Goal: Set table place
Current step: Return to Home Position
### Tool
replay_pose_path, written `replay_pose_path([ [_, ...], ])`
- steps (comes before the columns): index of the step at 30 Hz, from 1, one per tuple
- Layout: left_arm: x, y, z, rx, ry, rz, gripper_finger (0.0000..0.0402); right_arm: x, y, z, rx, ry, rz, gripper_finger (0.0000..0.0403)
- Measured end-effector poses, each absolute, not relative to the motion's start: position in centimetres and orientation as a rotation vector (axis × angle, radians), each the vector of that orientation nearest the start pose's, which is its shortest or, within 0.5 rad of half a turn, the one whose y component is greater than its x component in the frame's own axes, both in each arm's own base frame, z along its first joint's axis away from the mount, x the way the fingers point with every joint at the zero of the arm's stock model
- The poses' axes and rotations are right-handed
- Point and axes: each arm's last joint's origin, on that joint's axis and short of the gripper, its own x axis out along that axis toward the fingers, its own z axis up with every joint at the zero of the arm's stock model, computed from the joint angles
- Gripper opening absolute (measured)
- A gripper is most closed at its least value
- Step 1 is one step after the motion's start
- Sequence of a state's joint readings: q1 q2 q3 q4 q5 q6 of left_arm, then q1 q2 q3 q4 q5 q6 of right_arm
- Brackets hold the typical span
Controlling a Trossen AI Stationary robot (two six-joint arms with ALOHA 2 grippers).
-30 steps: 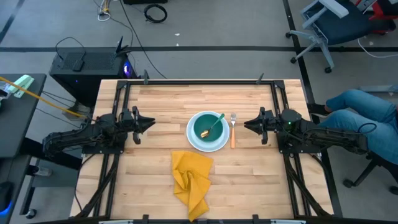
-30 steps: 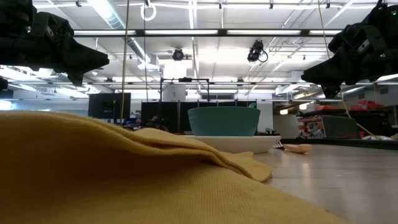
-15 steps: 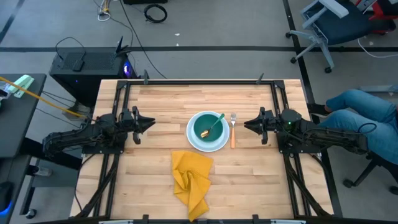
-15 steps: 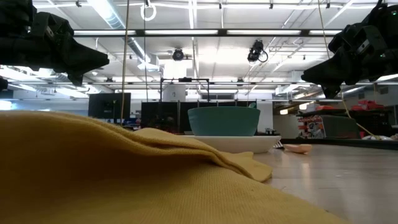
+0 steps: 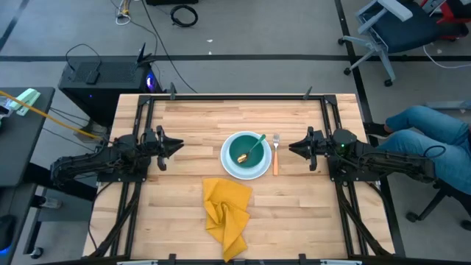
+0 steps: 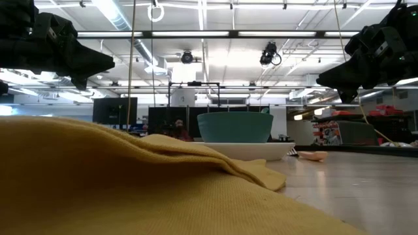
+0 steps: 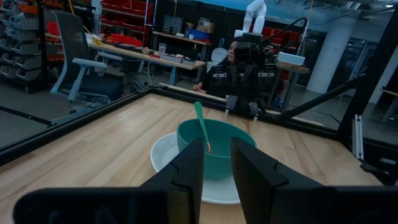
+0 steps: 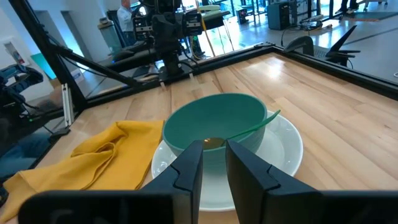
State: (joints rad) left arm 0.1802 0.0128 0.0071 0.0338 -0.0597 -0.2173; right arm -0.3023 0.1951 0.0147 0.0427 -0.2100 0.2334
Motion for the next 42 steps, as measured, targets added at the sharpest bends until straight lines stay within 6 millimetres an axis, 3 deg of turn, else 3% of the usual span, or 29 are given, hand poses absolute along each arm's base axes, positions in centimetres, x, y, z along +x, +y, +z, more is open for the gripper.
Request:
replay_pose_path([
  [42, 9.61, 1.93, 16.82, -0.214, -0.054, 0.236, 0.0089, 10.49, -2.64, 15.65, 0.268, 0.122, -0.107, 0.0077],
])
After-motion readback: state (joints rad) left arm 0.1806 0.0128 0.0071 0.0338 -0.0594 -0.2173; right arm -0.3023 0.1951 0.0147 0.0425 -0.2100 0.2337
